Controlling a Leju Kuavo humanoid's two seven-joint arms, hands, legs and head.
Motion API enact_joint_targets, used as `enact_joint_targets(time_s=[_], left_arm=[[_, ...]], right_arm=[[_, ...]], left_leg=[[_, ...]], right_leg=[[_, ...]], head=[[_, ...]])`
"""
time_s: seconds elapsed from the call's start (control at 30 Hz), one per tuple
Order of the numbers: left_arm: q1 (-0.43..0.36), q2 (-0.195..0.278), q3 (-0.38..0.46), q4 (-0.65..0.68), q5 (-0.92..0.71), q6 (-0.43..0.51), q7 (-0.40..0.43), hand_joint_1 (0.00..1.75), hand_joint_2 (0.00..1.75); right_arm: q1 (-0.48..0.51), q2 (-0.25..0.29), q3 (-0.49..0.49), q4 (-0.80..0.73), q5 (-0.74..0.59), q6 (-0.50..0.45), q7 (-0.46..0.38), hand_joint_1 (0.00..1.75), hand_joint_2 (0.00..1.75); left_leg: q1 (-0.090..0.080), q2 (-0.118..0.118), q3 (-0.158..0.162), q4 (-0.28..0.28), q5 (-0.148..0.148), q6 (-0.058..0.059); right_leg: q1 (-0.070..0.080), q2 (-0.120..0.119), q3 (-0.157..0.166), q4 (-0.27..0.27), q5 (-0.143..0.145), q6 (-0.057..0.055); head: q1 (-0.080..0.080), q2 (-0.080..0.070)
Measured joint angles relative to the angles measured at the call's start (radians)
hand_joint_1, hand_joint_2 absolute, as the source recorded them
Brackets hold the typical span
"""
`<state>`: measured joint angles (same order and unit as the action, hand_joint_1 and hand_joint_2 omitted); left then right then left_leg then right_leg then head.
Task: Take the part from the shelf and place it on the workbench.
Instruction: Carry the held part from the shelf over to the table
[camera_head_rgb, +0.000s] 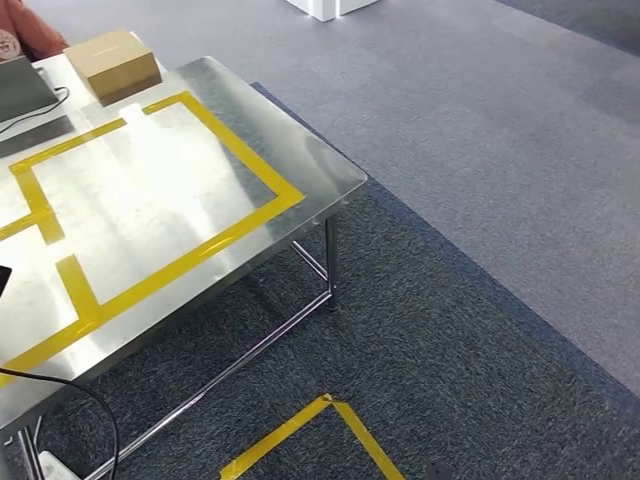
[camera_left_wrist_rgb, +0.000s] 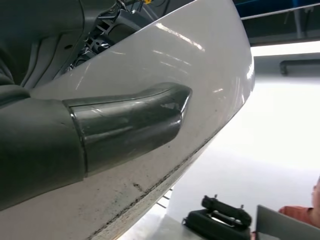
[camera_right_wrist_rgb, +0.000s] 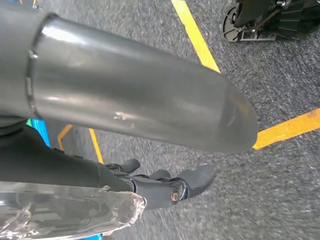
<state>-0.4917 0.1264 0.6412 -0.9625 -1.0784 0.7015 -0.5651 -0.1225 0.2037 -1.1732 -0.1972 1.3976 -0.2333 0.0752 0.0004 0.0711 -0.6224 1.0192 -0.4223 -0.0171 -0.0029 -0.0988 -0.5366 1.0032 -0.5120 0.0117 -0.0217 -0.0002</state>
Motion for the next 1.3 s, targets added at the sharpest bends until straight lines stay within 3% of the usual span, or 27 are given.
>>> enact_joint_targets(time_s=[0.07,0.1,0.17,0.23,0.27,0.3,0.33,0.4,0.47,0.53,0.6,0.67,0.73,0.8,0.83,0.87,0.93,0.97,1.03,1.1,1.17,1.23,1.3], left_arm=[[0.004,0.001,-0.004,0.0,0.0,0.0,0.001,1.75,1.75],[0.007,0.002,-0.006,0.0,0.0,0.0,0.002,1.75,1.75],[0.005,0.003,-0.008,-0.001,0.0,0.001,0.003,1.75,1.75],[0.004,-0.001,-0.011,-0.001,0.0,0.001,0.004,1.75,1.75],[0.006,-0.004,-0.012,-0.001,0.0,0.001,0.004,1.75,1.75],[0.008,-0.006,-0.012,-0.001,0.0,0.0,0.004,1.75,1.75],[0.01,-0.007,-0.012,-0.001,0.0,0.0,0.004,1.75,1.75],[0.011,-0.007,-0.013,-0.001,0.0,0.0,0.004,1.75,1.75],[0.01,-0.009,-0.013,-0.001,0.001,0.0,0.004,1.75,1.75],[0.012,-0.008,-0.014,-0.001,0.002,0.0,0.004,1.75,1.75],[0.018,-0.003,-0.013,-0.002,0.003,0.0,0.004,1.75,1.75],[0.018,0.002,-0.013,-0.002,0.007,0.001,0.004,1.75,1.75],[0.015,0.002,-0.013,-0.003,0.011,0.001,0.004,1.75,1.75],[0.02,-0.003,-0.014,-0.003,0.011,0.0,0.004,1.75,1.75],[0.022,-0.004,-0.014,-0.003,0.011,0.0,0.004,1.75,1.75],[0.024,-0.004,-0.014,-0.003,0.011,0.0,0.004,1.75,1.75],[0.023,-0.004,-0.014,-0.003,0.01,0.0,0.004,1.75,1.75],[0.023,-0.004,-0.015,-0.003,0.01,0.0,0.004,1.75,1.75],[0.024,-0.003,-0.017,-0.003,0.01,0.0,0.004,1.75,1.75],[0.028,-0.001,-0.016,-0.003,0.01,0.0,0.004,1.75,1.75],[0.029,0.002,-0.017,-0.003,0.011,0.0,0.003,1.75,1.75],[0.027,0.0,-0.019,-0.003,0.011,0.0,0.003,1.75,1.75],[0.028,-0.004,-0.021,-0.003,0.011,0.0,0.003,1.75,1.75]], right_arm=[[-0.002,0.0,0.0,0.0,0.0,0.0,0.0,0.0,0.0],[-0.003,0.0,0.001,0.0,0.001,0.0,0.0,0.0,0.0],[-0.005,0.0,0.002,0.0,0.001,0.001,-0.001,0.0,0.0],[-0.003,0.0,0.004,0.0,0.001,0.001,-0.001,0.0,0.0],[-0.001,0.0,0.004,0.0,0.001,0.001,-0.001,0.0,0.0],[0.001,0.0,0.004,0.0,0.001,0.001,-0.001,0.0,0.0],[0.002,0.0,0.005,0.0,0.001,0.001,-0.001,0.0,0.0],[0.002,0.0,0.005,0.0,0.001,0.001,-0.001,0.0,0.0],[0.002,-0.001,0.005,0.0,0.001,0.001,-0.002,0.0,0.0],[0.001,-0.002,0.006,0.0,0.001,0.002,-0.004,0.0,0.0],[-0.001,-0.001,0.006,0.0,0.001,0.003,-0.005,0.0,0.0],[-0.002,-0.001,0.006,0.0,0.001,0.003,-0.007,0.0,0.0],[0.0,-0.002,0.006,0.0,0.001,0.004,-0.008,0.0,0.0],[0.002,-0.002,0.006,0.0,0.001,0.004,-0.008,0.0,0.0],[0.002,-0.002,0.006,0.0,0.0,0.004,-0.009,0.0,0.0],[0.001,-0.002,0.006,0.0,0.0,0.004,-0.009,0.0,0.0],[0.001,-0.001,0.006,0.0,-0.002,0.006,-0.014,0.0,0.0],[0.0,-0.001,0.006,0.0,-0.004,0.008,-0.019,0.0,0.0],[-0.003,-0.001,0.006,0.0,-0.012,0.01,-0.032,0.0,0.0],[-0.007,-0.002,0.005,0.0,-0.017,0.015,-0.042,0.0,0.0],[-0.008,-0.002,0.005,0.0,-0.018,0.022,-0.05,0.0,0.0],[-0.007,-0.002,0.005,0.0,-0.019,0.027,-0.054,0.0,0.0],[-0.002,-0.002,0.005,0.0,-0.021,0.028,-0.054,0.0,0.0]], left_leg=[[-0.003,-0.013,0.001,-0.007,-0.007,0.013],[0.0,-0.025,0.003,-0.01,-0.007,0.018],[0.006,-0.048,0.007,-0.015,-0.005,0.03],[0.009,-0.071,0.007,-0.015,-0.006,0.038],[0.009,-0.085,0.007,-0.015,-0.007,0.039],[0.008,-0.1,0.007,-0.015,-0.007,0.04],[0.008,-0.115,0.008,-0.014,-0.008,0.04],[0.009,-0.144,0.01,-0.013,-0.01,0.037],[0.008,-0.169,0.008,-0.009,-0.012,0.029],[0.012,-0.191,0.0,-0.008,-0.008,0.015],[0.016,-0.204,-0.004,-0.008,-0.006,0.002],[0.014,-0.164,-0.02,0.028,-0.03,-0.008],[0.013,-0.104,-0.075,0.14,-0.085,-0.017],[0.016,-0.083,-0.13,0.248,-0.122,-0.022],[0.017,-0.08,-0.136,0.259,-0.114,-0.023],[0.018,-0.077,-0.121,0.231,-0.09,-0.021],[0.014,-0.054,-0.05,0.104,-0.029,-0.014],[0.01,-0.041,-0.018,0.045,-0.012,-0.008],[0.002,-0.028,0.009,-0.006,-0.011,0.003],[0.002,-0.037,0.01,-0.012,-0.011,0.013],[0.007,-0.045,0.013,-0.019,-0.009,0.025],[0.01,-0.052,0.015,-0.022,-0.01,0.033],[0.009,-0.061,0.015,-0.021,-0.012,0.037]], right_leg=[[0.004,-0.023,0.007,-0.002,-0.008,0.01],[0.003,-0.021,0.009,0.0,-0.015,0.016],[0.0,0.027,-0.012,0.052,-0.049,0.026],[-0.003,0.082,-0.079,0.182,-0.106,0.03],[-0.003,0.092,-0.117,0.247,-0.126,0.03],[-0.003,0.096,-0.145,0.285,-0.129,0.03],[-0.003,0.098,-0.156,0.286,-0.111,0.029],[-0.005,0.114,-0.124,0.182,-0.03,0.025],[-0.01,0.155,-0.072,0.061,0.023,0.018],[-0.011,0.174,-0.049,0.018,0.026,0.011],[-0.01,0.155,-0.042,0.011,0.027,0.002],[-0.012,0.132,-0.034,0.002,0.03,-0.011],[-0.011,0.106,-0.027,-0.002,0.027,-0.021],[-0.008,0.078,-0.025,-0.001,0.023,-0.024],[-0.007,0.065,-0.024,-0.001,0.021,-0.024],[-0.006,0.052,-0.021,-0.001,0.019,-0.023],[-0.004,0.03,-0.014,-0.001,0.012,-0.019],[-0.001,0.022,-0.011,0.0,0.008,-0.014],[0.003,0.008,-0.009,0.001,0.003,-0.004],[0.004,-0.001,-0.008,-0.001,-0.001,0.006],[0.002,0.03,-0.024,0.032,-0.025,0.016],[0.0,0.077,-0.08,0.144,-0.081,0.022],[-0.001,0.093,-0.148,0.267,-0.121,0.024]], head=[[0.001,0.0],[0.002,0.0],[0.005,0.0],[0.009,0.0],[0.009,0.0],[0.009,0.0],[0.009,0.0],[0.009,0.0],[0.008,0.0],[0.007,0.0],[0.008,0.0],[0.002,0.0],[-0.005,0.0],[-0.005,0.0],[-0.005,0.0],[-0.005,0.0],[-0.005,0.0],[-0.005,0.0],[-0.004,0.0],[-0.003,0.0],[-0.001,0.0],[0.002,0.0],[0.004,0.0]])
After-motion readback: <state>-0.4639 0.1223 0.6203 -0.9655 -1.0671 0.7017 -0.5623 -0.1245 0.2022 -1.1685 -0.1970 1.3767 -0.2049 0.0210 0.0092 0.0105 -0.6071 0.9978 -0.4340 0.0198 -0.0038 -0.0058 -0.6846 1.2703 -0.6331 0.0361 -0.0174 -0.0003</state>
